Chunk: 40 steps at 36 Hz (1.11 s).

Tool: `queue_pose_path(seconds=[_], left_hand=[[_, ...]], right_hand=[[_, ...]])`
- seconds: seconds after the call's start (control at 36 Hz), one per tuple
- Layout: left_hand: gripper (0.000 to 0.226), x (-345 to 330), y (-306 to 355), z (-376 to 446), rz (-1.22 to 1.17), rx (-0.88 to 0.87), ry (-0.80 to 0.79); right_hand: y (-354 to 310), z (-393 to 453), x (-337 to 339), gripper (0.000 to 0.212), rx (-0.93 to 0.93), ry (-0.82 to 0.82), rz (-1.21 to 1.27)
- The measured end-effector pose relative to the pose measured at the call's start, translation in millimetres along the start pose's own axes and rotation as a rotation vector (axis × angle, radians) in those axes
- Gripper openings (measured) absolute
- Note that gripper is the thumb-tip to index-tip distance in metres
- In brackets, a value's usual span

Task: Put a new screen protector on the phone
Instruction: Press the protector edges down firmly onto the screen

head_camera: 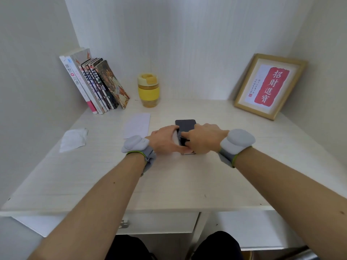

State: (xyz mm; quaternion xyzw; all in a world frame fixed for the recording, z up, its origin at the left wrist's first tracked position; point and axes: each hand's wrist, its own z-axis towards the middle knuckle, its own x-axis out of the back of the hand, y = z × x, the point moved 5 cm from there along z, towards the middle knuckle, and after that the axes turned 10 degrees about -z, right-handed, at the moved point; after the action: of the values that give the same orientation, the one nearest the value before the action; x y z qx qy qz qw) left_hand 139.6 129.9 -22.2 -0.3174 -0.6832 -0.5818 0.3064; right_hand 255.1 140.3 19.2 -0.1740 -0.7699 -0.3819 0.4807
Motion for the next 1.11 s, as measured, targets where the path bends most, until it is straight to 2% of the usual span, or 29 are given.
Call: queue_pose_path(seconds=[0.17, 0.31, 0.56, 0.69, 0.92, 1.03, 1.11], left_hand=[[0.107, 1, 0, -2, -0.003, 0.011, -0.010], [0.096, 2, 4, -4, -0.013, -0.010, 0.006], [0.090, 0, -1, 1, -0.021, 0.000, -0.004], [0.110, 0, -1, 2, 0.031, 0.031, -0.028], [0.107, -1, -4, 3, 0.014, 0.021, -0.027], [0.116, -1, -6, 6, 0.032, 0.042, -0.047], [0.112, -1, -3, 3, 0.054, 0.049, -0.050]], right_hand=[[21, -6, -6, 0.038, 0.089, -0.073, 0.069], [25, -3, -8, 0.034, 0.073, -0.021, 0.150], [51, 18, -9, 0.034, 0.104, -0.026, 0.201], [40, 30, -5, 0.034, 0.142, 0.032, 0.214], [62, 26, -15, 0.034, 0.131, 0.026, 0.203], [51, 31, -12, 0.039, 0.145, 0.060, 0.165], [42, 34, -6, 0.040, 0.170, 0.103, 0.126]])
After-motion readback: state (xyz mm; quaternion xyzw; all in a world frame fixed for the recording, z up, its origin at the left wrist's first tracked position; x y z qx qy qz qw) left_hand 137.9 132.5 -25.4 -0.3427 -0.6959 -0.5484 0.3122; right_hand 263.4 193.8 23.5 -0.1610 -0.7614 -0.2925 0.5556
